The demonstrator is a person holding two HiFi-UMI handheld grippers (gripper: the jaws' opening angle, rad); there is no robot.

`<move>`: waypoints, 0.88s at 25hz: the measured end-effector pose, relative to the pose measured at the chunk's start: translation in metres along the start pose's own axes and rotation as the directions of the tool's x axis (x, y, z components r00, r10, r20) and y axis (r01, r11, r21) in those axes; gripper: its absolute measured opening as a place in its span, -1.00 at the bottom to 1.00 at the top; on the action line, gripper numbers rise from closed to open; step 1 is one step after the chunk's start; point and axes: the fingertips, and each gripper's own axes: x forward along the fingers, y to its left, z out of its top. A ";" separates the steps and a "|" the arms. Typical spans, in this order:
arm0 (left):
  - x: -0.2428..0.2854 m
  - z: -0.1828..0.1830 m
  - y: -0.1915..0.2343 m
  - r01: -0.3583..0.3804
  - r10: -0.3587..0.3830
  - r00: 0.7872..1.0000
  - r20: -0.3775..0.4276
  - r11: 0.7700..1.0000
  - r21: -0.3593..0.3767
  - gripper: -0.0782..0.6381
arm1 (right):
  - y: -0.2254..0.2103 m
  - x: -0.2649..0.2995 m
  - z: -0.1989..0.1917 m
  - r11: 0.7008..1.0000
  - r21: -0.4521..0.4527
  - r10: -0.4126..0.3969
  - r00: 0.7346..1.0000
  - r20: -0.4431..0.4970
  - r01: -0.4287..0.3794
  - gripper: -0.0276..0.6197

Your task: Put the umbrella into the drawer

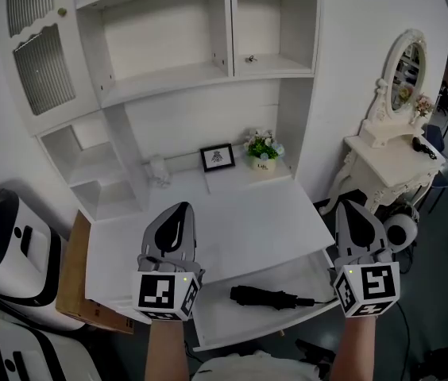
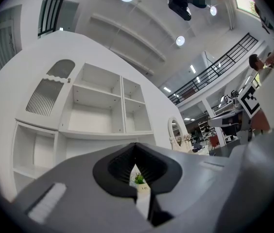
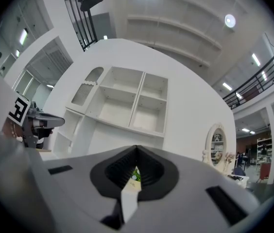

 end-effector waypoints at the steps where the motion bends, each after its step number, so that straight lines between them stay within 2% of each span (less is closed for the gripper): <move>1: 0.000 0.002 -0.001 0.000 0.000 1.000 0.006 1.000 0.005 -0.76 | 0.000 -0.001 0.001 1.000 -0.002 0.002 1.000 0.001 -0.002 -0.90; 10: -0.005 0.021 -0.003 -0.009 0.008 0.999 0.046 0.999 0.032 -0.76 | 0.005 -0.006 0.016 1.000 0.004 0.014 0.999 0.042 -0.014 -0.90; 22: -0.007 0.034 -0.003 -0.008 0.006 0.997 0.074 1.000 0.029 -0.76 | 0.016 -0.007 0.023 0.999 -0.010 0.050 0.998 0.032 -0.050 -0.90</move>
